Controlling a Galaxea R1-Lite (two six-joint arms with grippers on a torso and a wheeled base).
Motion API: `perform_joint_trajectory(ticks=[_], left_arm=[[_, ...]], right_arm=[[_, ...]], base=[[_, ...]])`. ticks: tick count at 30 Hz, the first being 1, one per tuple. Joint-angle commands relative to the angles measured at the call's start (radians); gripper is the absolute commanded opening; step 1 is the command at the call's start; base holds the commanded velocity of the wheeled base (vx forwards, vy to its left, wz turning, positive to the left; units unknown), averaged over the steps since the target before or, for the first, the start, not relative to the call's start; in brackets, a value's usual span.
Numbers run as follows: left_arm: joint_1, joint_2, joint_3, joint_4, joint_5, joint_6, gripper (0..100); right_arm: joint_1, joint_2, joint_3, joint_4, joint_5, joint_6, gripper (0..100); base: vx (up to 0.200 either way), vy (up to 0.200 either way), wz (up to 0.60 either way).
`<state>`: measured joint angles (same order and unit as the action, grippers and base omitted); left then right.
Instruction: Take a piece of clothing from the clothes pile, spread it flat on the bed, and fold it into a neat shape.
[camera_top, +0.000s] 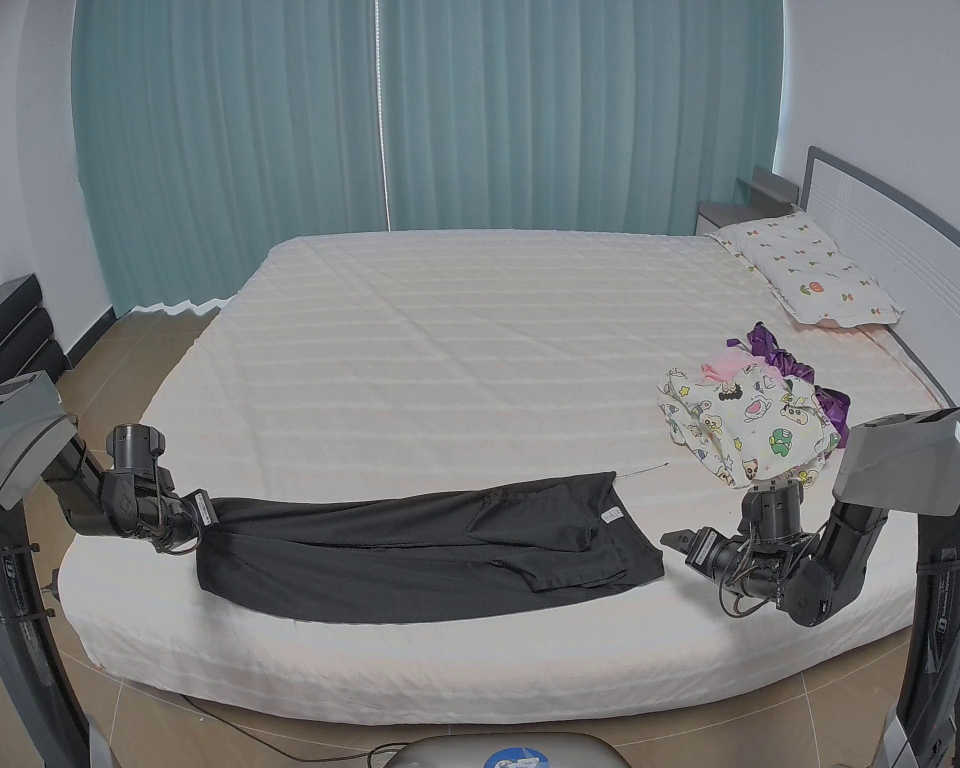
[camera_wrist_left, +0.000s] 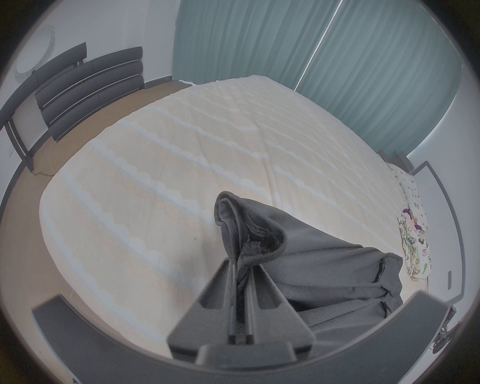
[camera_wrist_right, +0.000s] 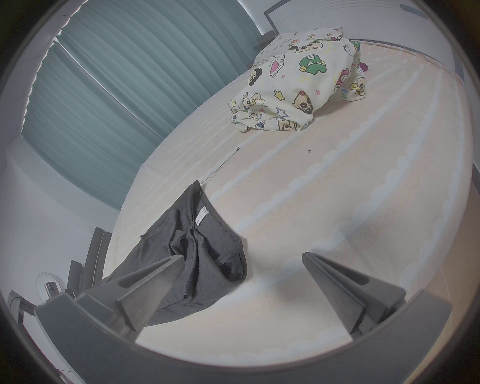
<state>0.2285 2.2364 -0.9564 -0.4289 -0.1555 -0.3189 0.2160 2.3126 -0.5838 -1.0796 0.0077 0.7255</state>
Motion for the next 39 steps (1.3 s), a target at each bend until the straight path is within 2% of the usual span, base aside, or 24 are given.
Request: perform_joint_trajectory(ticks=[1, 18, 21, 28, 33, 39], left_arm=[[0.002, -0.003, 0.002, -0.001, 0.001, 0.0, 0], [-0.006, 0.0, -0.035, -0.005, 0.011, -0.017, 0], [-0.041, -0.001, -0.051, 0.002, 0.071, -0.038, 0], [-0.129, -0.031, -0.056, 0.035, 0.093, -0.055, 0], [-0.193, -0.052, -0.079, 0.065, 0.126, -0.112, 0], [-0.255, -0.086, -0.082, 0.096, 0.148, -0.118, 0]], right_arm=[[0.0, -0.001, -0.001, 0.0, 0.0, 0.0, 100], [0.002, -0.004, -0.001, -0.002, 0.0, 0.0, 100], [0.002, -0.005, -0.001, -0.002, 0.0, 0.0, 100], [0.002, -0.007, -0.001, -0.002, 0.0, 0.0, 100], [0.002, -0.007, 0.001, -0.002, 0.0, 0.0, 100], [0.002, -0.007, 0.009, -0.022, 0.0, -0.001, 100]], base=[[0.0, 0.0, 0.0], [0.0, 0.0, 0.0], [0.0, 0.0, 0.0], [0.0, 0.0, 0.0], [0.0, -0.2, 0.0], [0.0, -0.2, 0.0]])
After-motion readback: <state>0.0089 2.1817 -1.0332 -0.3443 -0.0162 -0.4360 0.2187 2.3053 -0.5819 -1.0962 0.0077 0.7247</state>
